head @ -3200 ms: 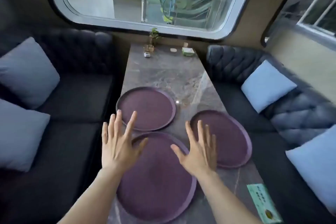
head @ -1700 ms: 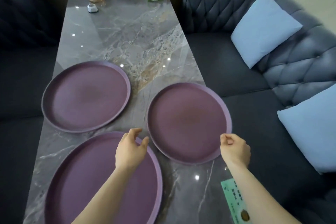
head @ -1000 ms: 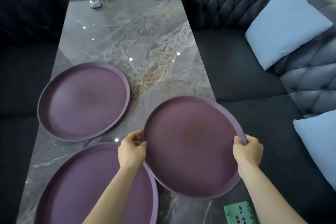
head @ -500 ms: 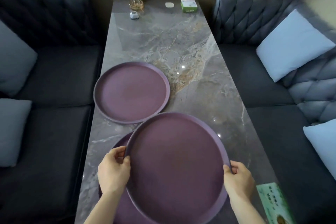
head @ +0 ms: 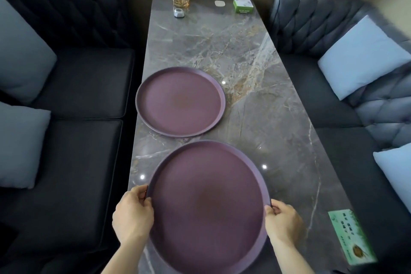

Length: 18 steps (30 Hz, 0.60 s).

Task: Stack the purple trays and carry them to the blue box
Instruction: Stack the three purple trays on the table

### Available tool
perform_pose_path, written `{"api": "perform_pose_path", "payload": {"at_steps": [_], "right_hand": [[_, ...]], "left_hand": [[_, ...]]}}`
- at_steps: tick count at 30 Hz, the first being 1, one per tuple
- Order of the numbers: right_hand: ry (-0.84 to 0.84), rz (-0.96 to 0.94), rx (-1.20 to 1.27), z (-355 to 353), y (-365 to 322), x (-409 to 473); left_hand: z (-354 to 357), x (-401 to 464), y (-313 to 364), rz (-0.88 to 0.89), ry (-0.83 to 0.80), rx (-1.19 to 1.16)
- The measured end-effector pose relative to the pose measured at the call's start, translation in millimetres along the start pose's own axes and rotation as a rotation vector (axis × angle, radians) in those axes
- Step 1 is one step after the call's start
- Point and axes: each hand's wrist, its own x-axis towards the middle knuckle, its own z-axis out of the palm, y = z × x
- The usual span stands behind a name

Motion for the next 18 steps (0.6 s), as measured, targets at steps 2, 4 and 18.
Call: {"api": "perform_pose_path", "payload": {"at_steps": [2, 4, 18], "right_hand": [[0.013, -0.028, 0.011, 4.9, -1.5, -1.5], [0.015, -0.032, 0.055, 9.2, -2.1, -1.6], [-0.008, 0.035, 0.088, 16.5, 3.3, 0.8]], "left_hand": [[-0.1, 4.0, -2.9, 0.008, 0.002, 0.013], [0.0, 8.1, -3.4, 0.01, -0.007, 0.023], [7.0, 16.4, -11.3, 0.024, -0.042, 0.023]]}}
